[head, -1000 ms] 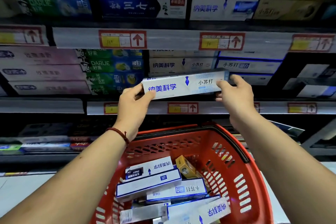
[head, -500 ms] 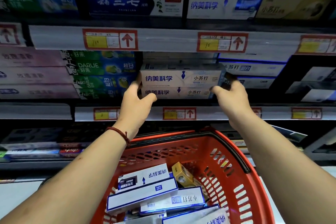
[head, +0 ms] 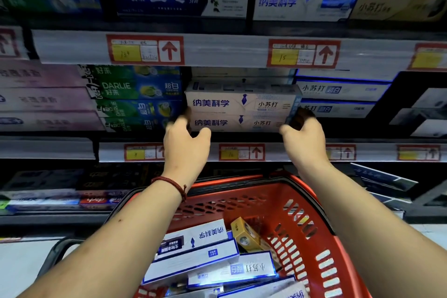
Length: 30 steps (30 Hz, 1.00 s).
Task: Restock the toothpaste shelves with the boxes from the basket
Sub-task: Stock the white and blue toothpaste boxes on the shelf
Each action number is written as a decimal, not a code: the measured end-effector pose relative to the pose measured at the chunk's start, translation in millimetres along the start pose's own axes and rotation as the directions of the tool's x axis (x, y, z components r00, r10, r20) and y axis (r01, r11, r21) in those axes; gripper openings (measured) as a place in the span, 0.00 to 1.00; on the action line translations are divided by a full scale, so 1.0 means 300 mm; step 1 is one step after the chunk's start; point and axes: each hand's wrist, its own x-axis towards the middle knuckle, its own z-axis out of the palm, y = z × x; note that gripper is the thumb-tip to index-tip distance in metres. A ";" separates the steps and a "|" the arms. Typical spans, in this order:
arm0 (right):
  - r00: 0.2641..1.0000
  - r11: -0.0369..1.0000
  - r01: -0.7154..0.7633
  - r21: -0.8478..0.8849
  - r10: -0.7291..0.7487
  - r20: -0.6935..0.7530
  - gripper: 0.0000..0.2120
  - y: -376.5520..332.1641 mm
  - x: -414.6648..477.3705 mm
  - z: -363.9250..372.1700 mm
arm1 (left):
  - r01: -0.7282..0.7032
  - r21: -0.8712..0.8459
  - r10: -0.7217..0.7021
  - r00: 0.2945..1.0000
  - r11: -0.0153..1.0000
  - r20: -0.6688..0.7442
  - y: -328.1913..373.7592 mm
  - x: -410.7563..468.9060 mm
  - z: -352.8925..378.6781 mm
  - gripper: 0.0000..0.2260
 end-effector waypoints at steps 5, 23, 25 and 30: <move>1.000 0.999 -0.026 0.030 0.026 -0.004 0.18 0.008 0.011 0.004 | 0.053 -0.114 -0.051 0.998 0.992 0.023 -0.009 0.009 -0.010 0.23; 0.999 0.998 -0.036 0.053 0.035 0.014 0.20 0.004 0.040 -0.011 | 0.004 -0.066 0.000 0.999 0.998 0.052 -0.032 0.011 0.011 0.25; 1.000 1.000 -0.023 0.008 0.022 0.021 0.19 -0.003 0.034 -0.014 | -0.016 -0.031 0.018 0.996 0.999 0.082 -0.032 0.006 0.006 0.27; 0.998 0.987 0.026 -0.159 -0.015 0.069 0.23 -0.031 -0.008 -0.034 | -0.152 0.054 0.140 0.973 0.987 0.182 -0.037 -0.031 -0.032 0.31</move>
